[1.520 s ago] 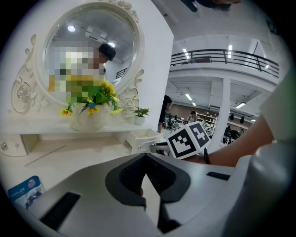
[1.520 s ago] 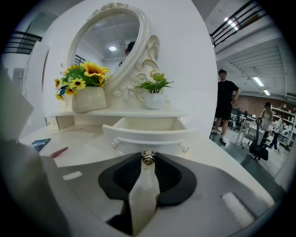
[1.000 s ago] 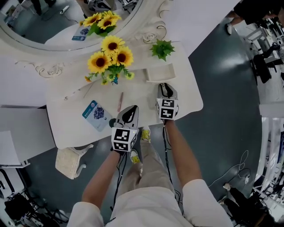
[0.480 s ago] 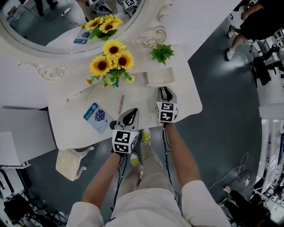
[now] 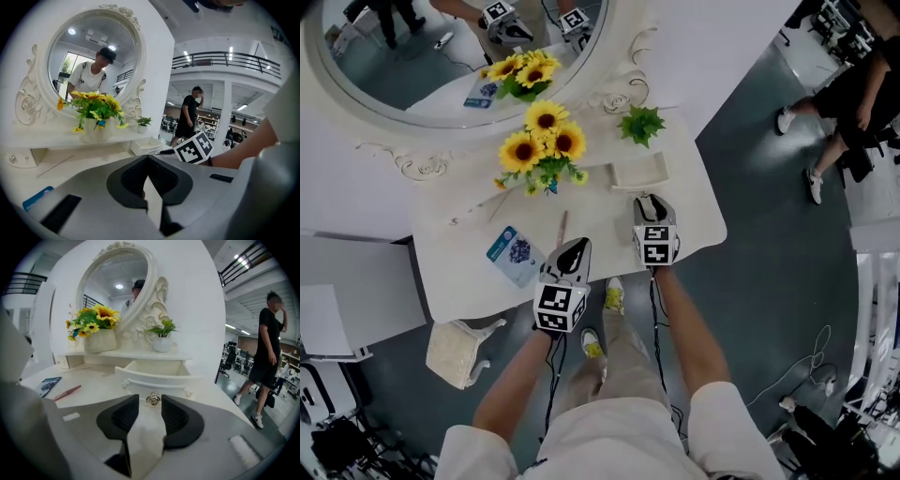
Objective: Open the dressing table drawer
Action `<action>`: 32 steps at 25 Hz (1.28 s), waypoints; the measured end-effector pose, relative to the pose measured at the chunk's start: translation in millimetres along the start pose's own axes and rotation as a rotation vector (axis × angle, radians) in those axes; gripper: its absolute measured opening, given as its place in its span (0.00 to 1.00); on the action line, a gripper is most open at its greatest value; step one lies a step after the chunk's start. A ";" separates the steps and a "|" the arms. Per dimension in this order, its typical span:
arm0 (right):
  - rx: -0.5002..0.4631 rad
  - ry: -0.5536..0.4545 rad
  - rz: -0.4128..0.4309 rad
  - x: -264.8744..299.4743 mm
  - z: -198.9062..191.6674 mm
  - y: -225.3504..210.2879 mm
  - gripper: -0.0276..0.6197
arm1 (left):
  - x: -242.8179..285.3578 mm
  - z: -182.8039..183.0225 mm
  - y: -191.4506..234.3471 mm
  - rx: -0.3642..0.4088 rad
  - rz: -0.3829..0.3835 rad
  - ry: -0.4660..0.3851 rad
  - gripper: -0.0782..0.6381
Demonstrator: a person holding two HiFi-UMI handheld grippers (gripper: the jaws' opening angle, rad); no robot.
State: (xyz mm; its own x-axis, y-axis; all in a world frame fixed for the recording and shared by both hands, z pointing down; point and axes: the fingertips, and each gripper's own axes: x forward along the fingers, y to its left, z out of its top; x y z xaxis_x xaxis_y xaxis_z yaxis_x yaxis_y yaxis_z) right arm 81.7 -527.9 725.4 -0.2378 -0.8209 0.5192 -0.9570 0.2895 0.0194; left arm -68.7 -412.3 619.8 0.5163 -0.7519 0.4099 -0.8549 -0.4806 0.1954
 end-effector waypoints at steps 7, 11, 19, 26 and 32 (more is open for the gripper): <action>0.031 -0.120 0.012 -89.3 41.2 12.4 0.24 | -64.5 30.3 -14.4 0.047 -0.037 -0.051 0.12; 0.036 -0.175 0.011 -166.8 54.1 31.0 0.12 | -114.2 48.2 -21.4 0.029 -0.027 -0.092 0.12; 0.139 -0.329 0.009 -328.1 90.4 64.9 0.06 | -211.2 72.4 -45.1 0.002 -0.009 -0.186 0.12; 0.213 -0.378 0.095 -419.1 93.5 94.5 0.06 | -273.4 97.2 -67.1 0.027 -0.003 -0.274 0.12; 0.101 -0.386 0.053 -474.2 83.3 98.7 0.06 | -318.8 90.8 -79.9 0.087 0.020 -0.274 0.12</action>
State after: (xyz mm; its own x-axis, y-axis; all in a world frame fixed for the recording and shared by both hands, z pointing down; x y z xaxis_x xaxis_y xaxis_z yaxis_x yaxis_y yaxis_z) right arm 86.2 -151.1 410.0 -0.3142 -0.9362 0.1576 -0.9486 0.3027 -0.0928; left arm -160.5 -175.1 392.6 0.5038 -0.8499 0.1540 -0.8637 -0.4925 0.1077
